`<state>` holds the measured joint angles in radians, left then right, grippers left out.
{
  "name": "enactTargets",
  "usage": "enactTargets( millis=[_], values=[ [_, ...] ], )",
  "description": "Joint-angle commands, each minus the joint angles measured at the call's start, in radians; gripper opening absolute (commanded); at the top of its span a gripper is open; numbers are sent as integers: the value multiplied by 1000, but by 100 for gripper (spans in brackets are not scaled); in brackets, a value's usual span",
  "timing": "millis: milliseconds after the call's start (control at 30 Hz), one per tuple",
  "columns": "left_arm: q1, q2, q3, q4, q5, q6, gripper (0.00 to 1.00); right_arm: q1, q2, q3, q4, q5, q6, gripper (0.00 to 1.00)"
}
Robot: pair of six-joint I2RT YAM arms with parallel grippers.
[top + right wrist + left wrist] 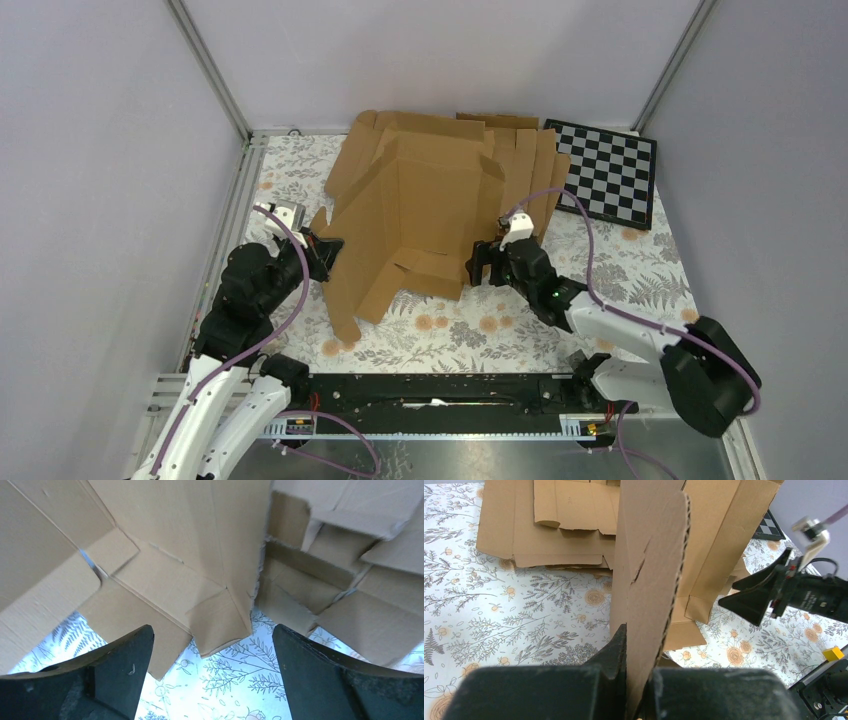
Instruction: Fold the paper box
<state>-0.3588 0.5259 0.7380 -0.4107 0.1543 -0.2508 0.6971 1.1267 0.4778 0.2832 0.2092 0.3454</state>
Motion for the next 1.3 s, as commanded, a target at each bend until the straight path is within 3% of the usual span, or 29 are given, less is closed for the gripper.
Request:
enactTargets(
  millis=[0,133,233,500,733,1000,1133,1267],
  values=[
    [-2,8,35,21,25,4,0,-7,113,65,78,-87,-32,96],
    [-2,-1,29,22,30,-7,0,-6,215,129,126,-168,-39,96],
    [-2,-7,27,21,33,-11,0,-7,287,186,82,-139,-35,99],
    [-2,-3,29,21,48,-23,0,16,316,164,171,-255,-34,96],
    [-2,14,27,27,74,-37,0,183,372,160,144,-50,-123,97],
    [-2,1,26,26,73,-39,0,186,390,140,120,-51,-45,98],
    [-2,-1,21,26,78,-48,0,186,387,132,126,-66,-23,91],
    [-2,-3,16,26,83,-54,0,194,375,129,127,-100,-21,91]
  ],
)
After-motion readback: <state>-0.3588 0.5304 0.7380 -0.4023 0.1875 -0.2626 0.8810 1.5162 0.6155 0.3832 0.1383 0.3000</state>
